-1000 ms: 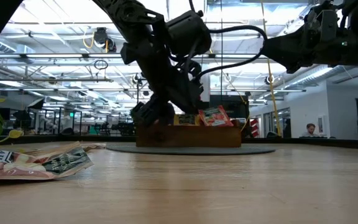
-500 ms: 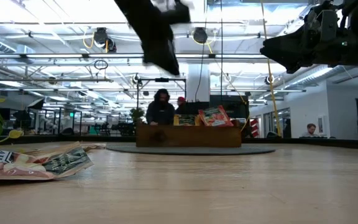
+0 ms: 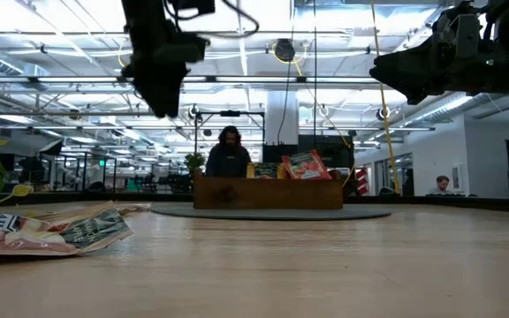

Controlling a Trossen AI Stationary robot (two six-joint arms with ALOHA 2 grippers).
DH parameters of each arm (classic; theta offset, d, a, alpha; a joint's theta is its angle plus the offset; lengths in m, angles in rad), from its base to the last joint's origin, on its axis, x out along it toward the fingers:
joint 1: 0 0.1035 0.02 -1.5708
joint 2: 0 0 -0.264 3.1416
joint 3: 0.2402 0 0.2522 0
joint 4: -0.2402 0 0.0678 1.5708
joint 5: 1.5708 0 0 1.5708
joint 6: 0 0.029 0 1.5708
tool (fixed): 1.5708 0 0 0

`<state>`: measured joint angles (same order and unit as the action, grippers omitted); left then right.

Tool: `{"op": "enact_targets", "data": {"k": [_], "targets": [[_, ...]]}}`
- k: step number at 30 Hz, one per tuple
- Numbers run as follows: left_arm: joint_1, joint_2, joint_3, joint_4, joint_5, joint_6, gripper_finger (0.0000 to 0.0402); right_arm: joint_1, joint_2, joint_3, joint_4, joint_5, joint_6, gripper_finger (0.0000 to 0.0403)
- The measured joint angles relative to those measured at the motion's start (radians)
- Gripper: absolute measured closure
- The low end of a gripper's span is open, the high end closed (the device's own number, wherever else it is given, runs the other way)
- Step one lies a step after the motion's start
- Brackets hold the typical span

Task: Pick & Place Tea
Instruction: Put the brown tea bag into the left section of the wooden organizer

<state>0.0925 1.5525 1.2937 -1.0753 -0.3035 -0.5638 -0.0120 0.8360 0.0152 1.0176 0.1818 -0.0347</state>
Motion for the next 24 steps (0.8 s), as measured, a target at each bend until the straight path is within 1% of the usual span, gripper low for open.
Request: {"op": "enact_targets", "data": {"k": [3,7,9,13,17,24], "targets": [[0.02,0.028,-0.026,0.002,0.054,-0.157,0.0162,0.0,0.0,0.0,-0.002,0.0,0.0,0.0248],[0.027,0.064,-0.088,-0.001,0.094,-0.282,0.0137,0.0,0.0,0.0,-0.005,0.0,0.0,0.0248],[0.034,0.072,-0.131,0.001,0.117,-0.316,0.0126,0.0,0.0,0.0,-0.006,0.0,0.0,0.0248],[0.076,0.088,-0.194,0.033,0.209,-0.341,0.0113,0.0,0.0,0.0,-0.003,0.0,0.0,0.0248],[0.108,0.083,-0.235,0.091,0.26,-0.346,0.0124,0.0,0.0,0.0,-0.006,0.0,0.0,0.0248],[0.154,0.085,-0.297,0.271,0.269,-0.439,0.0162,0.0,0.0,0.0,-0.013,0.0,0.0,0.0248]]}}
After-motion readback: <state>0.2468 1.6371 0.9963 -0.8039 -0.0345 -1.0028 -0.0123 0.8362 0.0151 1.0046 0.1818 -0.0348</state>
